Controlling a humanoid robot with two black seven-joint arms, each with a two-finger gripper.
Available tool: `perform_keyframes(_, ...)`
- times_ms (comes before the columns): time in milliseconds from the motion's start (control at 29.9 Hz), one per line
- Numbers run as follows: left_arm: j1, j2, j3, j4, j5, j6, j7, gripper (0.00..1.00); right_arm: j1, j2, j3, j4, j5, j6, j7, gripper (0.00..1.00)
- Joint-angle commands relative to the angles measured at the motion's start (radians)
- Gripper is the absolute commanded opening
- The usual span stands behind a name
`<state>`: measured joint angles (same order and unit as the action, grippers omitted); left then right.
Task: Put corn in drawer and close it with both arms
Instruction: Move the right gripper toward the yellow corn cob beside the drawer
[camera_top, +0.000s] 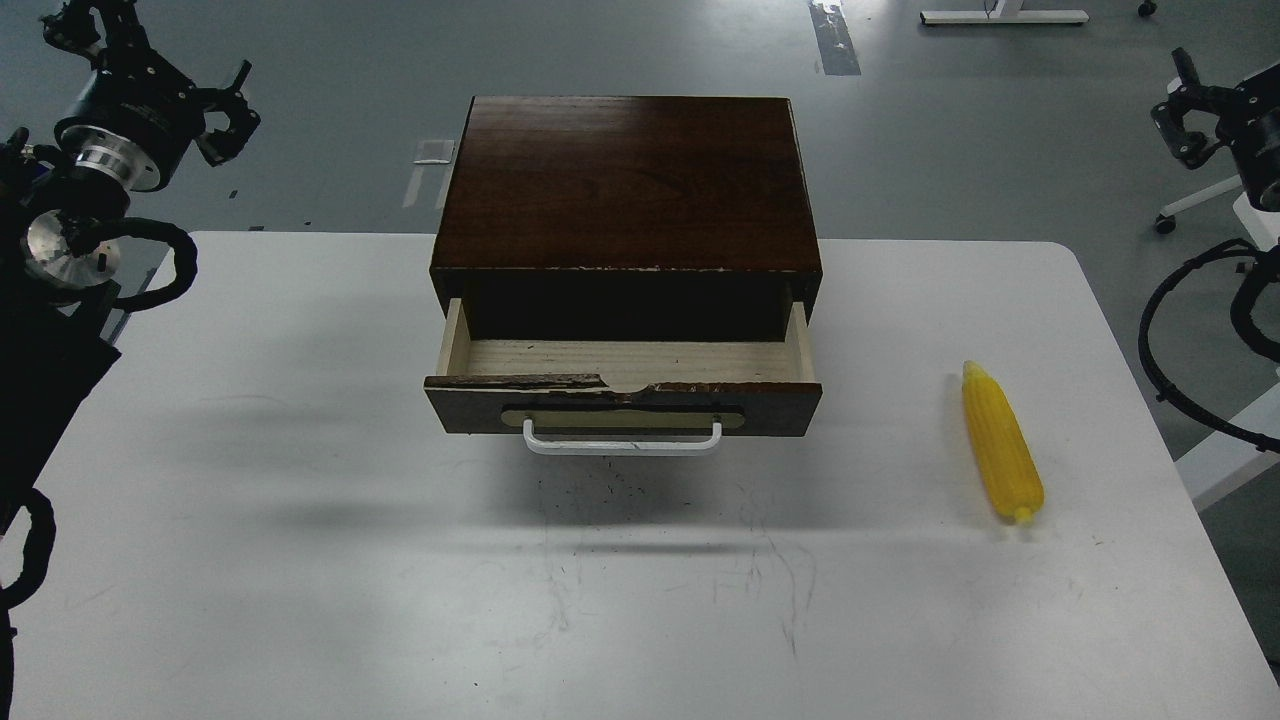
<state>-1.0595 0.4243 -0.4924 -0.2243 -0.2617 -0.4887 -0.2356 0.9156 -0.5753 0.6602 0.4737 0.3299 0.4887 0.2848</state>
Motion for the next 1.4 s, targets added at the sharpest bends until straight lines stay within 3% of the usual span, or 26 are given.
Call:
perform_keyframes(0,0.001,0.001,0.0,0.0,-0.002,0.0,-0.004,0.98,0.0,0.002,0.002,-0.001,0.0,0.0,0.001,1.0)
perform_keyframes(367,0.015,0.004,0.002,0.002,-0.001,0.0,-0.008,0.98,0.009,-0.018,-0.019,0.003,-0.011,0.0,-0.007,1.0)
perform_keyframes(568,0.039,0.004,0.0,0.0,-0.001,0.0,-0.011,0.98,0.109,-0.121,-0.146,0.016,-0.072,0.0,-0.01,1.0)
perform_keyframes(802,0.105,0.001,0.0,-0.001,-0.001,0.0,-0.091,0.98,0.339,-0.172,-0.396,0.017,-0.253,0.0,-0.012,1.0)
perform_keyframes(902,0.107,0.001,0.0,-0.001,-0.001,0.0,-0.091,0.98,0.42,-0.173,-0.471,0.034,-0.336,0.0,-0.029,1.0)
perform_keyframes(1069,0.105,-0.001,-0.009,-0.003,-0.001,0.0,-0.091,0.98,0.544,-0.173,-0.596,0.127,-0.552,0.0,-0.095,1.0)
perform_keyframes(1203,0.112,0.005,-0.07,-0.026,-0.002,0.0,-0.077,0.98,0.586,-0.175,-0.619,0.215,-0.705,0.0,-0.113,1.0)
perform_keyframes(1303,0.136,0.025,-0.132,-0.12,-0.008,0.0,-0.022,0.98,0.588,-0.172,-0.623,0.301,-0.897,0.0,-0.127,1.0)
perform_keyframes(1370,0.141,0.03,-0.143,-0.162,-0.01,0.0,-0.015,0.98,0.58,-0.169,-0.625,0.319,-0.949,0.0,-0.128,1.0)
